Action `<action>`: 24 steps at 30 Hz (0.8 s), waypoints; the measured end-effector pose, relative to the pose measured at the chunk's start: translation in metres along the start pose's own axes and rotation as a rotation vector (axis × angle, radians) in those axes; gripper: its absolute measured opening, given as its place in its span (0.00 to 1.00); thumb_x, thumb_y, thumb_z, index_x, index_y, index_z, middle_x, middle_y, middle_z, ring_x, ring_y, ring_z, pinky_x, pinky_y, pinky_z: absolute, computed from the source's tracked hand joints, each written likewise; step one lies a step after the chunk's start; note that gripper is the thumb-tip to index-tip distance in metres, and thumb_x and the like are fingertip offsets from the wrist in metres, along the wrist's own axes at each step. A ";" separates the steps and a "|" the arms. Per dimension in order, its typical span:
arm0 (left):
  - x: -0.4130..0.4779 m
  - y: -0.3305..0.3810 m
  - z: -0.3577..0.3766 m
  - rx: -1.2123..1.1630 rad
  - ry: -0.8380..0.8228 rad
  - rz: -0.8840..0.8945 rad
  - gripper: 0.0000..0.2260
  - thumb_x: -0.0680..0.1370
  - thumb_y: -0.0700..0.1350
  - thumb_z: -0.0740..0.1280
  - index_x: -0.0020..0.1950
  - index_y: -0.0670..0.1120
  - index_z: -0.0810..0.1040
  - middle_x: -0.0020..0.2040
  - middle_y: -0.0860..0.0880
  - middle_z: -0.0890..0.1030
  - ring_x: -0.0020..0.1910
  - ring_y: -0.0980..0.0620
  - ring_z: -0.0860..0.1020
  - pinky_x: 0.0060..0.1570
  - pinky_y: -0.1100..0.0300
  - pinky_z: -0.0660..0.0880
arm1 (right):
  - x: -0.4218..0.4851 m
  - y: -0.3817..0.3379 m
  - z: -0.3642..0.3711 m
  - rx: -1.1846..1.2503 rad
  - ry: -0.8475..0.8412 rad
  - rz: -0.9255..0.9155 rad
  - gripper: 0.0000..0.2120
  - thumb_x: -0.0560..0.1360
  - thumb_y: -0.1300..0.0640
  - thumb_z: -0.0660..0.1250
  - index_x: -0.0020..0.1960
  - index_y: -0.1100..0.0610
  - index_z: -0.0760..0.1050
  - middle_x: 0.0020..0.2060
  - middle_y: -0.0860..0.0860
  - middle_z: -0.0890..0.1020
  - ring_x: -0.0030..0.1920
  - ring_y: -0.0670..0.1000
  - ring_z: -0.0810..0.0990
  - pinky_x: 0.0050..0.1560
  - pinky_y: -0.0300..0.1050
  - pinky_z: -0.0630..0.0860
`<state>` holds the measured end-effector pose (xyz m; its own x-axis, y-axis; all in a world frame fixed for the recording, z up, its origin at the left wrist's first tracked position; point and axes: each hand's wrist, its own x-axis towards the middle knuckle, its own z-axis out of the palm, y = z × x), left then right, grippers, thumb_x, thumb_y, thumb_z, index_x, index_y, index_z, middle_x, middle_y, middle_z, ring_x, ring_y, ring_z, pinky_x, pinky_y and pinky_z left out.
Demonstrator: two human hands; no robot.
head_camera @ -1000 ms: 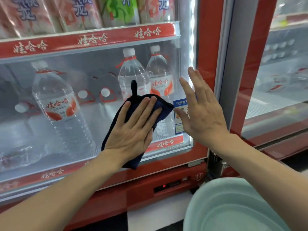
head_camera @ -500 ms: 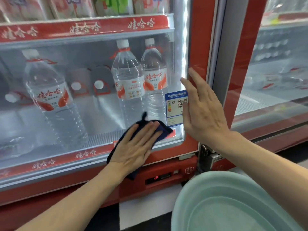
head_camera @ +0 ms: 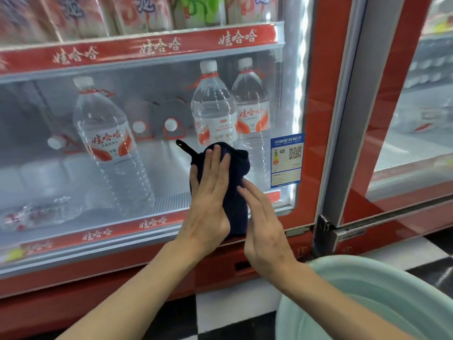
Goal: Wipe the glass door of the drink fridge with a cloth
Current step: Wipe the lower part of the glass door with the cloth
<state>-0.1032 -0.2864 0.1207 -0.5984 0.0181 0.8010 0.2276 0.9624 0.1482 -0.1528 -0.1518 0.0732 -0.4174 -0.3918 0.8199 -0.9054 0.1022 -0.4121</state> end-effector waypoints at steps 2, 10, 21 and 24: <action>-0.001 -0.007 -0.008 -0.043 -0.062 0.010 0.41 0.76 0.33 0.57 0.83 0.51 0.41 0.84 0.47 0.48 0.83 0.48 0.44 0.79 0.52 0.35 | 0.009 -0.012 0.020 -0.013 0.061 -0.026 0.28 0.79 0.70 0.57 0.78 0.64 0.60 0.79 0.60 0.59 0.81 0.57 0.59 0.78 0.53 0.64; -0.001 -0.018 -0.015 0.468 0.014 0.220 0.21 0.87 0.42 0.49 0.80 0.41 0.64 0.80 0.44 0.64 0.80 0.48 0.61 0.79 0.47 0.60 | 0.004 -0.047 0.032 -0.104 0.482 -0.002 0.19 0.77 0.74 0.61 0.66 0.66 0.75 0.64 0.58 0.71 0.68 0.46 0.69 0.66 0.47 0.72; 0.009 -0.021 -0.039 0.265 -0.051 0.229 0.23 0.83 0.34 0.60 0.78 0.35 0.62 0.79 0.41 0.65 0.80 0.47 0.62 0.77 0.48 0.63 | 0.039 -0.032 0.062 0.147 0.292 0.032 0.27 0.80 0.66 0.54 0.79 0.67 0.57 0.80 0.63 0.59 0.82 0.57 0.56 0.80 0.55 0.58; 0.005 -0.025 -0.053 0.134 -0.100 0.216 0.23 0.81 0.33 0.56 0.77 0.32 0.61 0.79 0.40 0.64 0.80 0.46 0.61 0.79 0.49 0.60 | 0.053 -0.021 0.073 -0.032 0.326 0.038 0.29 0.81 0.61 0.55 0.81 0.64 0.53 0.82 0.59 0.55 0.83 0.53 0.52 0.82 0.56 0.52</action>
<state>-0.0710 -0.3247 0.1519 -0.6212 0.2473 0.7436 0.2588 0.9604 -0.1033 -0.1501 -0.2413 0.0963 -0.4494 -0.0738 0.8903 -0.8883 0.1424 -0.4366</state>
